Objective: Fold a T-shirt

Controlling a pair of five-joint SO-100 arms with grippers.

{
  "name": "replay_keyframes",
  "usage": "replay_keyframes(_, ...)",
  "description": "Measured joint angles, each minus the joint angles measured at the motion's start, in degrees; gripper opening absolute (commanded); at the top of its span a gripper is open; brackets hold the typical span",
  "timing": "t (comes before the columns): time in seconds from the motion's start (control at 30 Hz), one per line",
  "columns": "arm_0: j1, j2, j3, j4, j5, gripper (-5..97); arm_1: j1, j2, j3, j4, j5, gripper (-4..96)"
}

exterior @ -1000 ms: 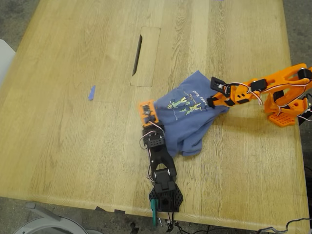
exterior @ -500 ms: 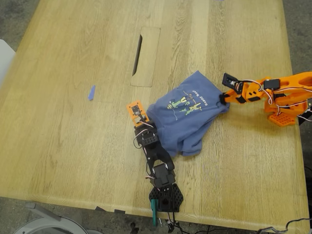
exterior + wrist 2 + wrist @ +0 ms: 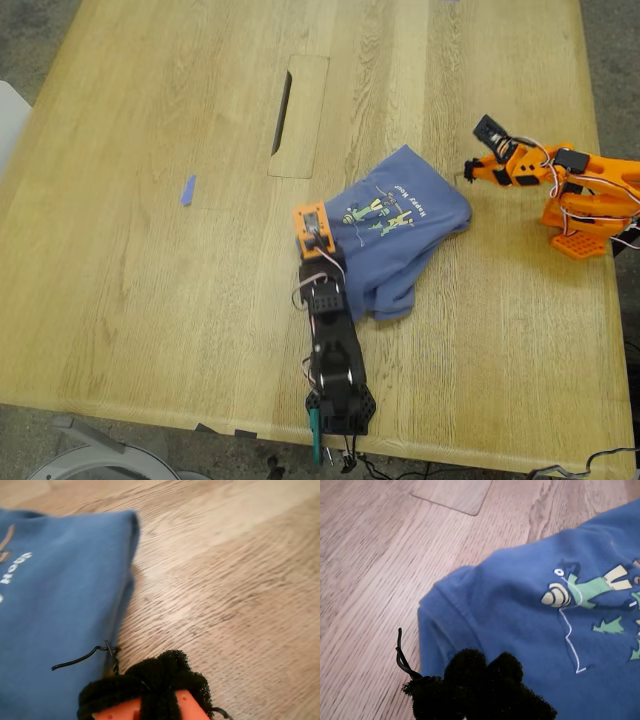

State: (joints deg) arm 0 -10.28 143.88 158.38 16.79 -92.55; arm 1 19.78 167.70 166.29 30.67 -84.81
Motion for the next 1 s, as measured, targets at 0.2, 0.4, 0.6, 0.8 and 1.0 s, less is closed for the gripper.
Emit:
replay_keyframes(0.2, -4.57, 13.97, 5.01, 7.03, 0.7, 0, 6.77, 1.76, 0.0, -0.44, -0.18, 0.0)
replay_keyframes(0.4, -8.26, 18.81, 6.06, 7.65, 1.32, 0, 17.23, 7.47, 2.37, 1.49, -0.53, 0.0)
replay_keyframes(0.6, -13.27, 27.42, 11.69, 11.51, 1.23, 0, 22.32, 22.24, 8.0, 11.51, -0.53, 0.0)
replay_keyframes(0.8, -14.33, 42.71, 18.02, 21.09, 1.76, 0, 25.75, 26.54, 9.23, 13.89, -0.53, 0.0)
replay_keyframes(1.0, -19.16, 52.47, 18.46, 28.65, 2.11, 0, 28.04, 26.81, 12.92, 10.72, -0.53, 0.0)
